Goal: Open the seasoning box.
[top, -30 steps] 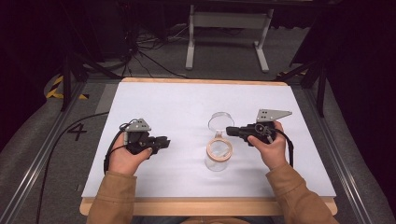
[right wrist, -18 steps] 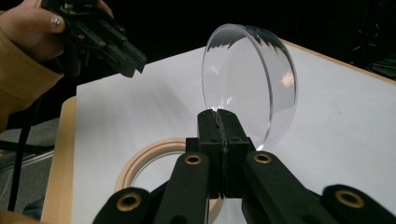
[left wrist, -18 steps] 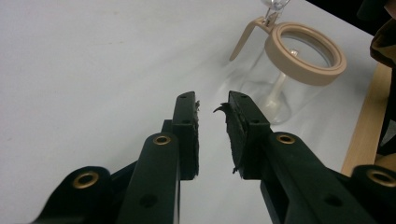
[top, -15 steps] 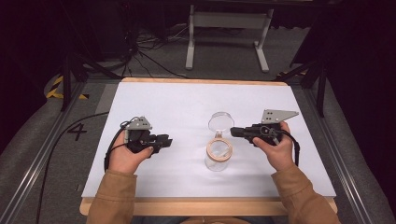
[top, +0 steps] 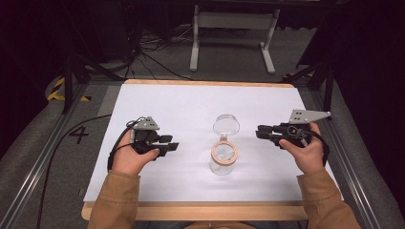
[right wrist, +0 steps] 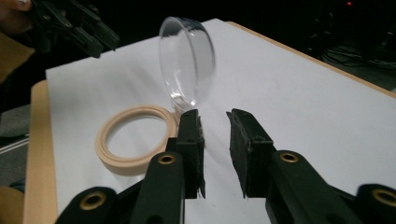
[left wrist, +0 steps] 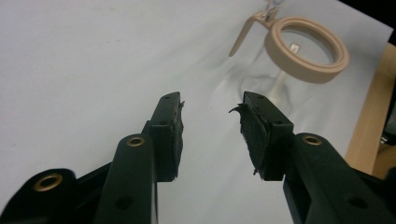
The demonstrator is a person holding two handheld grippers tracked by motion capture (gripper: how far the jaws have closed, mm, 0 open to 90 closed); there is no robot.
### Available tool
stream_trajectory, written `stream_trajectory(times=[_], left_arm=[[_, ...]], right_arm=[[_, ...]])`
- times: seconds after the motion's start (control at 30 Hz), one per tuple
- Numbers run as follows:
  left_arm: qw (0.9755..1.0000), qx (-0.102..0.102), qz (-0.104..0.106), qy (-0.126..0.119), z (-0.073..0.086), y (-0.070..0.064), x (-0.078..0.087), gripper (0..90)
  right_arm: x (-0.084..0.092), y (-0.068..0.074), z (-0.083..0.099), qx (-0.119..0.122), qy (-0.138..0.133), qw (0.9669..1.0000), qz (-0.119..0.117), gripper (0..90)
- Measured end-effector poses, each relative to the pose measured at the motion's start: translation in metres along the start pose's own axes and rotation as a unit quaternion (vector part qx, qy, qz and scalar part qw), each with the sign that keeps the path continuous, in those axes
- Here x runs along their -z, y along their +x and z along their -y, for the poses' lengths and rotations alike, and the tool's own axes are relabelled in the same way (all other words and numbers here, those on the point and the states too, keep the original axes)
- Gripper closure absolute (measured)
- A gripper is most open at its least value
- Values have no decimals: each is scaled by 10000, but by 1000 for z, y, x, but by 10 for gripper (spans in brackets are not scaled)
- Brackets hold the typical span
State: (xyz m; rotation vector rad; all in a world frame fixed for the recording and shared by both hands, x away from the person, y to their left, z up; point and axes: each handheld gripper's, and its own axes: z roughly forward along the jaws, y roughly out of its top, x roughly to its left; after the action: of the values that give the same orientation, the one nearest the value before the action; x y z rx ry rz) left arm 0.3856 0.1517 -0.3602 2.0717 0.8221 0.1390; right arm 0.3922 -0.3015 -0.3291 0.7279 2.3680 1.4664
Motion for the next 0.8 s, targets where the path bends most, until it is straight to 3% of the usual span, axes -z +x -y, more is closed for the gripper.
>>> stream_trajectory(times=[0.23, 0.4, 0.7, 0.8], left_arm=[[9996, 136, -209, 112, 1, 9, -3, 555], [9988, 206, -419, 173, 3, 19, -9, 522], [9971, 429, -617, 149, 14, 39, -23, 427], [9965, 470, -660, 189, 17, 43, -28, 416]], right_arm=[[12, -13, 11, -209, 292, 9985, 405, 661], [18, -28, 24, -423, 508, 9945, 809, 601], [15, -54, 56, -938, 952, 9819, 1341, 546], [10, -61, 66, -970, 1090, 9783, 1471, 508]])
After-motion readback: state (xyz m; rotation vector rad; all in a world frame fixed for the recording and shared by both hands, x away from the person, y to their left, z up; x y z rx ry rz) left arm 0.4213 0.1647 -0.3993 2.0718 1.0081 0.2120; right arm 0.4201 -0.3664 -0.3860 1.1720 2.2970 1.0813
